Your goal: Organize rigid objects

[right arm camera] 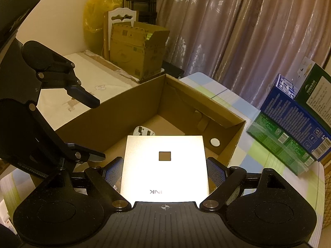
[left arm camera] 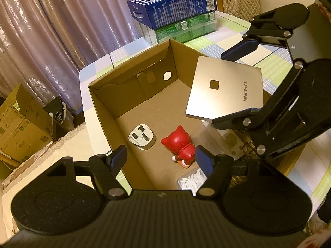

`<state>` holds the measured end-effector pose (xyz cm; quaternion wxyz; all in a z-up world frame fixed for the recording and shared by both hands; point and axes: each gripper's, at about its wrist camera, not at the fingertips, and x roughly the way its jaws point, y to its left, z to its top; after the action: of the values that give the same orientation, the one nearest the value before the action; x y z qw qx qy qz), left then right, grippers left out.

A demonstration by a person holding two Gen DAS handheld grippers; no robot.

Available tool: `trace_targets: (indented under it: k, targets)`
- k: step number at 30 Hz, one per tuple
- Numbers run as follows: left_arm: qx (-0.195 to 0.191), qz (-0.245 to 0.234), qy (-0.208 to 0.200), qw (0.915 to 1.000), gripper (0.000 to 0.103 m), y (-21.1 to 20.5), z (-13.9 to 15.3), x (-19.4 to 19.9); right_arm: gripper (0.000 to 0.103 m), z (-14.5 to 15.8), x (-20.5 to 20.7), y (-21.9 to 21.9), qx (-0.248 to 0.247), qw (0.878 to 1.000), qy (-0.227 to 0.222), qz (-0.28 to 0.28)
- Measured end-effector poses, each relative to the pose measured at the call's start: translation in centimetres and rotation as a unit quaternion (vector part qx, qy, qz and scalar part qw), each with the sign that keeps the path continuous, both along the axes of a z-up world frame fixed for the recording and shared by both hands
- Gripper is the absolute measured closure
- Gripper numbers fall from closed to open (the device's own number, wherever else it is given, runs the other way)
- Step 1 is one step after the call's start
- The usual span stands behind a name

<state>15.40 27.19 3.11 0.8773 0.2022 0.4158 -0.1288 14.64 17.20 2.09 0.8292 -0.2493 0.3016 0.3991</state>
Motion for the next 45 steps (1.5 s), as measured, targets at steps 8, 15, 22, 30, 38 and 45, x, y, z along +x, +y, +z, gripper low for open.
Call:
trace_targets:
  k: [8, 15, 22, 30, 38, 45]
  targets:
    - [0.000, -0.002, 0.001, 1.0000, 0.034, 0.2, -0.3, -0.1, 0.020, -0.5, 0.4, 0.0, 0.006, 1.000, 0.012, -0.003]
    - [-0.013, 0.007, -0.006, 0.9999, 0.034, 0.4, 0.0, -0.6, 0.020, -0.6, 1.0, -0.8, 0.033, 0.999, 0.031, -0.025]
    - [-0.031, 0.041, -0.044, 0.9977, 0.023, 0.4, 1.9, -3.0, 0.019, 1.9, 0.3, -4.1, 0.087, 0.993, 0.041, -0.075]
    - [-0.096, 0.122, -0.089, 0.9838, 0.007, -0.4, 4.9, -8.0, 0.016, 4.3, -4.0, -10.0, 0.149, 0.967, 0.100, -0.179]
    - [-0.113, 0.197, -0.102, 0.9685, 0.001, -2.2, 6.4, -13.4, 0.013, 5.6, -9.0, -13.3, 0.144, 0.959, 0.103, -0.224]
    - [-0.156, 0.241, -0.107, 0.9518, 0.001, -3.6, 6.8, -17.0, 0.006, 5.2, -11.4, -15.9, 0.139, 0.951, 0.115, -0.252]
